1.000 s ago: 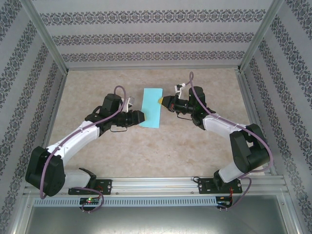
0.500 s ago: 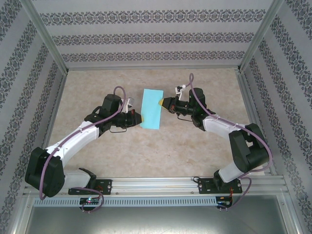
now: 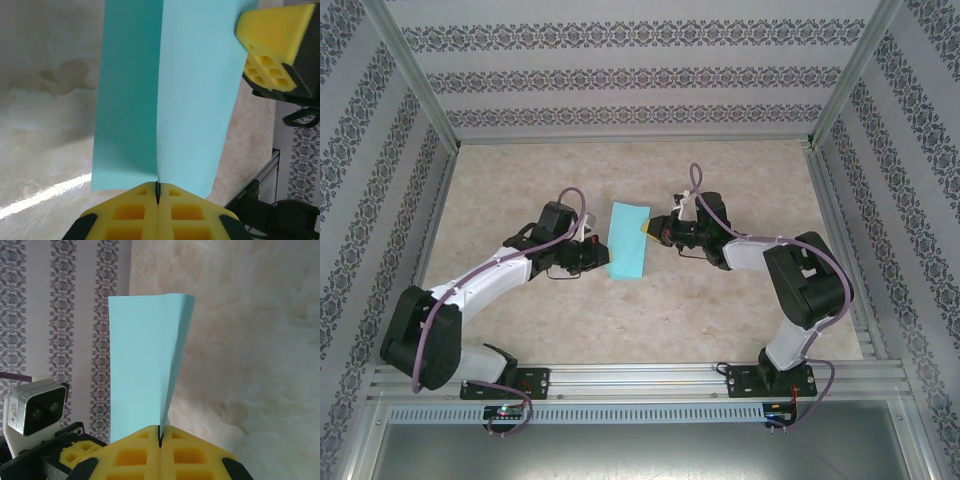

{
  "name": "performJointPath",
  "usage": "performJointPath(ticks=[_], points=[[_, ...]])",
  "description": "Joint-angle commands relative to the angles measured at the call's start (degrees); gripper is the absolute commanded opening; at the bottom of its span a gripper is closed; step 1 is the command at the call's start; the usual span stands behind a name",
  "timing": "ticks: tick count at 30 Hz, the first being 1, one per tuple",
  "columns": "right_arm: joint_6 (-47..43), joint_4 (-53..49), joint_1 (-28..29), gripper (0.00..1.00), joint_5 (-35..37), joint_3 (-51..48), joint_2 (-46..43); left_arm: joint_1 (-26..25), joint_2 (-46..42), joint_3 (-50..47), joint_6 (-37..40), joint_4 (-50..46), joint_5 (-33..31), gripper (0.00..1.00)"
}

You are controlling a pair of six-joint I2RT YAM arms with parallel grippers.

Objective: Fold a paper plane with a square sheet of paper (pick it up from the middle)

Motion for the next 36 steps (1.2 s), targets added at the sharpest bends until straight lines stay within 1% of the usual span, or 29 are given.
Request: performJointPath(ticks=[1, 5, 9, 13, 16, 18, 23, 25, 26, 31, 34, 36], points=[[-3.5, 0.4, 0.4, 0.01, 0.0, -0.2, 2.0, -0.6, 1.9, -0.8, -1.5, 2.8, -1.3, 0.05], [-5.7, -1.4, 0.4, 0.03, 0.2, 0.2, 4.0, -1.4, 4.9, -1.4, -2.7, 5.1, -1.4, 0.05], [-9.3, -5.3, 0.3, 0.05, 1.5, 1.1, 5.2, -2.5, 8.0, -1.5, -4.3, 7.3, -2.1, 0.05], [-11.7, -8.2, 0.2, 0.11, 2.5, 1.7, 6.0, -3.1, 8.8, -2.0, -6.3, 8.7, -5.2, 0.06], [-14.0, -10.9, 0.3, 0.12, 3.6, 2.5, 6.4, -3.4, 9.9, -2.1, -7.4, 9.6, -6.0, 0.06], [-15.6, -13.0, 0.3, 0.16, 4.4, 3.0, 6.5, -3.7, 11.0, -2.1, -7.9, 10.3, -5.9, 0.06], [-19.8, -19.1, 0.3, 0.25, 7.4, 3.9, 5.0, -4.5, 13.1, -1.9, -8.4, 11.4, -6.3, 0.06], [-21.9, -22.6, 0.3, 0.3, 9.6, 4.6, 3.9, -4.5, 13.9, -1.7, -8.5, 11.5, -6.2, 0.06], [-22.8, -24.1, 0.4, 0.32, 10.8, 4.8, 3.2, -4.6, 14.2, -1.6, -8.5, 11.6, -6.3, 0.06], [-27.3, -32.3, 0.6, 0.37, 17.7, 5.6, -0.6, -4.6, 15.2, -1.7, -8.2, 11.6, -6.4, 0.06], [-27.2, -32.6, 0.9, 0.37, 19.1, 5.1, -2.4, -4.6, 15.5, -1.7, -8.2, 11.8, -6.4, 0.06], [-26.8, -31.4, 1.8, 0.37, 18.1, 5.7, -2.3, -4.6, 15.9, -1.7, -8.2, 12.0, -6.3, 0.06]])
